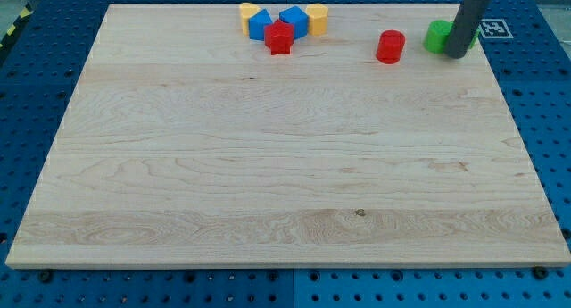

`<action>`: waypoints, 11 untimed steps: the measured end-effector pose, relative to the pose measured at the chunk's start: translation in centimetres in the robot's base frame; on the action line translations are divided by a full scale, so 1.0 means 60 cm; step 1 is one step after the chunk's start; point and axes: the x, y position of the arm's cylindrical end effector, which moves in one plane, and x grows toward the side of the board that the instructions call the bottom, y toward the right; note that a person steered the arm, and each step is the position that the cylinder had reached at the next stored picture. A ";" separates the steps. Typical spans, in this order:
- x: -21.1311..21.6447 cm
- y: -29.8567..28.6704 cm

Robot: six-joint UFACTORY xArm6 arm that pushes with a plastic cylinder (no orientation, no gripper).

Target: Slide the green star to the top right corner of the board

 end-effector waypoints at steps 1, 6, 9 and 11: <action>-0.007 0.007; -0.052 0.038; -0.062 0.046; 0.004 0.026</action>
